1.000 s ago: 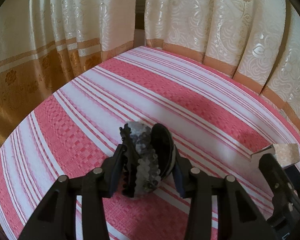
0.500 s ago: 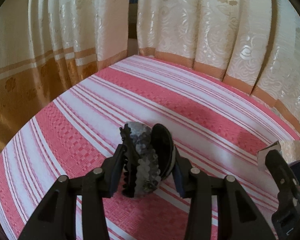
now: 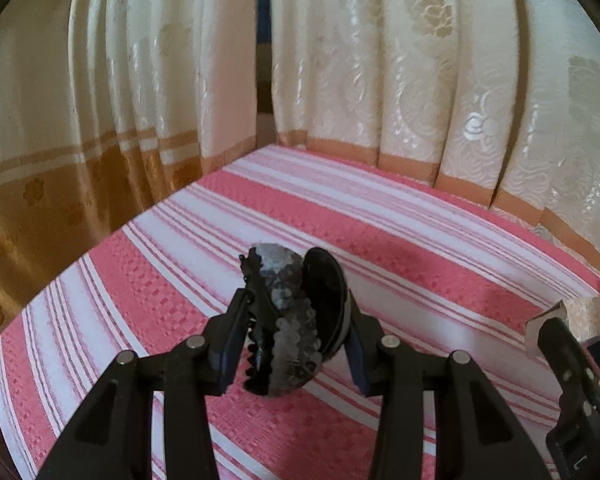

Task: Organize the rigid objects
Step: 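Carry the hair clip and patterned box over the gold tray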

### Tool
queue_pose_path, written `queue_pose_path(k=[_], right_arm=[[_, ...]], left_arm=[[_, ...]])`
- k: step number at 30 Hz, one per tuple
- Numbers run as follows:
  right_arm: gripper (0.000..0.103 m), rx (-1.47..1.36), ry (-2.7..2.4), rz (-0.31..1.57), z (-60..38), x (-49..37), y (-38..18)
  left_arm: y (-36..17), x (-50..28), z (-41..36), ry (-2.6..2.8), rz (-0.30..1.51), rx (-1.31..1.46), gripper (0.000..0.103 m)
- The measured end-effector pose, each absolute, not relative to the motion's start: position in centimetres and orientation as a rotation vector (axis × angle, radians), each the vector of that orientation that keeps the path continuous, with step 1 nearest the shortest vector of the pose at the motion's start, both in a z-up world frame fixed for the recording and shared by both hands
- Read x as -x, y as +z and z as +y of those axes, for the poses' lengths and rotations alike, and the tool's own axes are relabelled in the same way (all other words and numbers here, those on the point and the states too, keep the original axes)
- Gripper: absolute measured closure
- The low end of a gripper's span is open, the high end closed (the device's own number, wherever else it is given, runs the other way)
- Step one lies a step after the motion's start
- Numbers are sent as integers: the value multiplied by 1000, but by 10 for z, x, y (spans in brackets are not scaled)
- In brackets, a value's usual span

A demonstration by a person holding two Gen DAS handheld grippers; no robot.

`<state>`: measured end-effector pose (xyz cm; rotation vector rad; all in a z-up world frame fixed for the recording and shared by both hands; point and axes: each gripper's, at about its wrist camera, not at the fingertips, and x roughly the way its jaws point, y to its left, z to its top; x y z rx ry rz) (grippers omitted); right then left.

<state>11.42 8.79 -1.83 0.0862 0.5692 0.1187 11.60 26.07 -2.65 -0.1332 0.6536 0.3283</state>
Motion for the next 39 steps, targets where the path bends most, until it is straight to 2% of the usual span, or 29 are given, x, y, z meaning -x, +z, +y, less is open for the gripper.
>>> queue_pose_path(k=[8, 39], right_arm=[[20, -104, 83, 552, 70, -102, -17], [20, -139, -35, 484, -11, -53, -8]], left_arm=[[-16, -106, 239, 301, 586, 73, 60], [-9, -68, 156, 156, 563, 38, 59]])
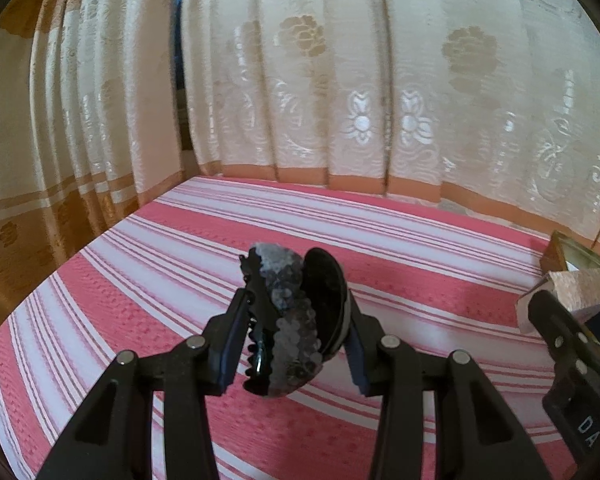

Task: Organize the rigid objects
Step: 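Carry the hair clip and patterned box over the gold tray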

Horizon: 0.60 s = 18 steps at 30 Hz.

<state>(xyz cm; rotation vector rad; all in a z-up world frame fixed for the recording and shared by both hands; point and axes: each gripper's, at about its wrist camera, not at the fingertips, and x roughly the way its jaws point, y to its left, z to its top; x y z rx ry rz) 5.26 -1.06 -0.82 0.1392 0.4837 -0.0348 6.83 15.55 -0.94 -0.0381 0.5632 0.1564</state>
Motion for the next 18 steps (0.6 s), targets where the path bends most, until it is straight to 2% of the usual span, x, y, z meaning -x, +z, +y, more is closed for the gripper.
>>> queue_pose_path(k=[18], right_arm=[[20, -123, -101, 424, -69, -18, -2]], left_arm=[[-9, -57, 92, 42, 577, 26, 60]])
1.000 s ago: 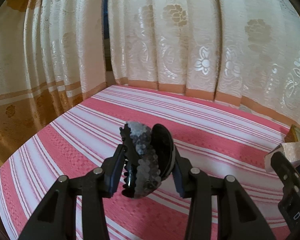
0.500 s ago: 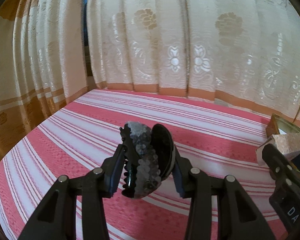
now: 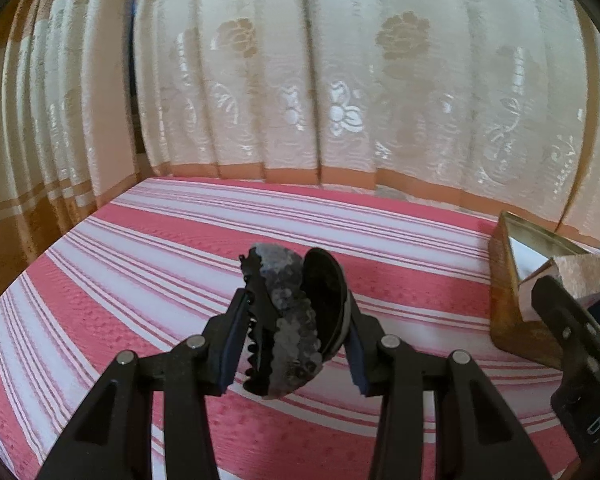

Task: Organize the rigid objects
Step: 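Carry the hair clip and patterned box over the gold tray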

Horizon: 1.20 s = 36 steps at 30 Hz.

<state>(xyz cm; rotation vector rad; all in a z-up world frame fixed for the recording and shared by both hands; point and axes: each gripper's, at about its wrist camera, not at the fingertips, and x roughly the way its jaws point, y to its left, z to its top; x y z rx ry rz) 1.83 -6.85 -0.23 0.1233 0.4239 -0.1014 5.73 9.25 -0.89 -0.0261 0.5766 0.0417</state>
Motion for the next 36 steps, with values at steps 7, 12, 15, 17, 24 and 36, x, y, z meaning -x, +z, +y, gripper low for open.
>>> queue_pose_path(k=[7, 12, 15, 17, 24, 36], right_arm=[[20, -143, -130, 391, -96, -5, 3], [20, -141, -159, 364, -112, 2, 7], [20, -138, -179, 356, -124, 7, 8], [20, -138, -192, 352, -132, 9, 8], [20, -149, -229, 340, -159, 18, 9], [20, -138, -297, 317, -203, 34, 9]], left_arm=[[-7, -52, 64, -15, 568, 15, 59], [-1, -47, 40, -57, 539, -9, 60], [1, -47, 28, -80, 533, -10, 60], [2, -46, 19, -103, 534, -9, 60], [7, -41, -8, -155, 524, -14, 60], [12, -36, -52, -225, 501, -34, 60]])
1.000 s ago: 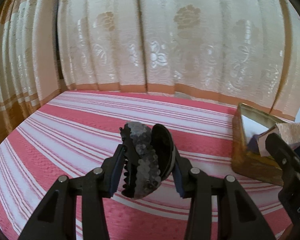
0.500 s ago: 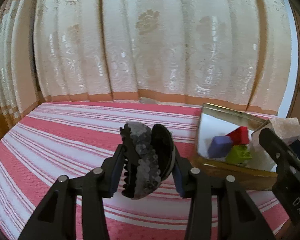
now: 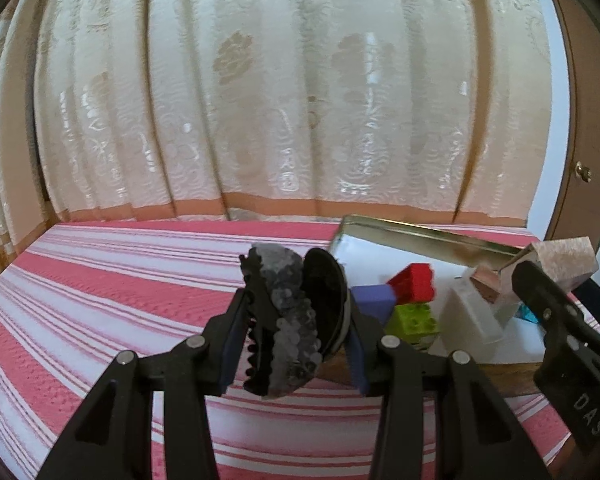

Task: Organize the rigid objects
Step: 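Carry the hair clip and patterned box over the gold tray, then lower the hair clip and patterned box into the tray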

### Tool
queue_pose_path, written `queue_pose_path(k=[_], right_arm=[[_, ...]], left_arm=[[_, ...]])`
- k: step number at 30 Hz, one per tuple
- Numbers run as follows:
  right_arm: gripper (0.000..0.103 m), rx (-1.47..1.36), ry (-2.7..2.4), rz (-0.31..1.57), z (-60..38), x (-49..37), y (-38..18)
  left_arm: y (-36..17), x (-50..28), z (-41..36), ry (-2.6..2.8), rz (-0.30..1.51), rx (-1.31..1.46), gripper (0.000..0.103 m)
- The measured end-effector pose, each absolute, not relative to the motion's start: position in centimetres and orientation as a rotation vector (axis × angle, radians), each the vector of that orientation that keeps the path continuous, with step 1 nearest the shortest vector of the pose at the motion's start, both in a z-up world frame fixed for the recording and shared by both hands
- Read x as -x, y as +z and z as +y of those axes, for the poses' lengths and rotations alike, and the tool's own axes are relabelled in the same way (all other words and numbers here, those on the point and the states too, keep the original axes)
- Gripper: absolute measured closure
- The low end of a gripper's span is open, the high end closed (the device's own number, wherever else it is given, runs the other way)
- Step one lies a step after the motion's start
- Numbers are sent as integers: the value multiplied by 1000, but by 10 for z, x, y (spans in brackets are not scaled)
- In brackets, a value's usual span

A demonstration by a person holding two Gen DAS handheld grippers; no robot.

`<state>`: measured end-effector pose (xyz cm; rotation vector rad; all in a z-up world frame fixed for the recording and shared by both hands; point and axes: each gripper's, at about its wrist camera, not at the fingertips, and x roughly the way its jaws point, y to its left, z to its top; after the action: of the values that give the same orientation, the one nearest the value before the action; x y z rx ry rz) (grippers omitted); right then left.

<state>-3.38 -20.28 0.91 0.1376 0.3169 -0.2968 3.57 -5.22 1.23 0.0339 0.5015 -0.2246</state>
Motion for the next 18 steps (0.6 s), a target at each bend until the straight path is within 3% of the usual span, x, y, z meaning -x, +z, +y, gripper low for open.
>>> queue_pose_path(k=[18], right_arm=[[20, -144, -410, 319, -268, 45, 7]], left_arm=[[15, -32, -121, -338, 488, -82, 60]])
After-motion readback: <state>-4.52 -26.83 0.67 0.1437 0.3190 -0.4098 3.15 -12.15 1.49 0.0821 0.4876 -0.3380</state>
